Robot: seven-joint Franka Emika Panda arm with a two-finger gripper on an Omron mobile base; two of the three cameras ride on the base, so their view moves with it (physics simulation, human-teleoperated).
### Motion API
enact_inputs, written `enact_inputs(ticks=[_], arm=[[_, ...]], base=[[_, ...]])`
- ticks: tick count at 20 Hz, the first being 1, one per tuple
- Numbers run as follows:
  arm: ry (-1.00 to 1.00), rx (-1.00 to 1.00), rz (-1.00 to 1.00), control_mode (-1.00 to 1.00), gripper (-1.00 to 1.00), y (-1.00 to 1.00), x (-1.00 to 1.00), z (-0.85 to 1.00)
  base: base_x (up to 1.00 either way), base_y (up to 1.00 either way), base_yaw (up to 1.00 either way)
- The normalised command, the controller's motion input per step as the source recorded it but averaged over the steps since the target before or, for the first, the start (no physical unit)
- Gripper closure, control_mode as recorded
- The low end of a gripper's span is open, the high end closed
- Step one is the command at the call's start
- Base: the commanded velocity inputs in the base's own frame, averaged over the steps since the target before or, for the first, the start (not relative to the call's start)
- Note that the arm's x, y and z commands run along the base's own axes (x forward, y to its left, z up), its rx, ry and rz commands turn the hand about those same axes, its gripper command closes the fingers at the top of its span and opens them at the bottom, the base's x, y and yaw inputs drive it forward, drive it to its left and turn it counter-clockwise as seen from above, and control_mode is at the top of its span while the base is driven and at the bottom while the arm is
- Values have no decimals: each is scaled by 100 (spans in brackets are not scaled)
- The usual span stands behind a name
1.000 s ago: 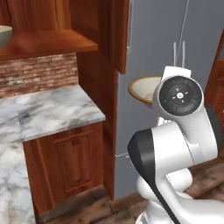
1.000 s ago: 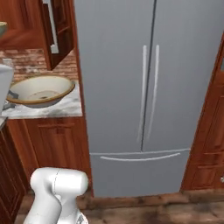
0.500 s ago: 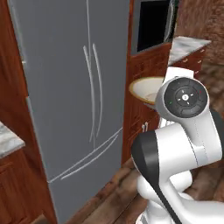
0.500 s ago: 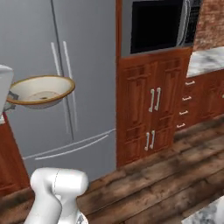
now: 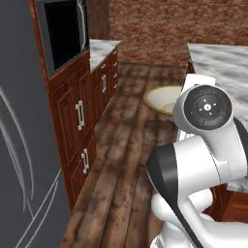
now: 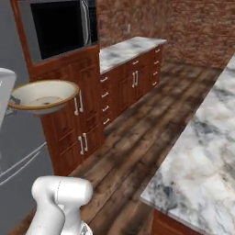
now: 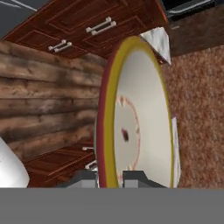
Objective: Pick up the bowls from the cabinet and place each bowl in front of a stool on the dining counter.
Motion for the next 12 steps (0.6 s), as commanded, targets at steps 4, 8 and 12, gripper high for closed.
enact_inputs(ticks=[4, 8, 12], arm=[[0, 0, 0, 100, 100, 0, 0, 0], [0, 0, 0, 100, 100, 0, 0, 0], [0, 0, 0, 100, 100, 0, 0, 0]], base=[[7, 0, -66], [1, 21, -49], [0, 48, -32]])
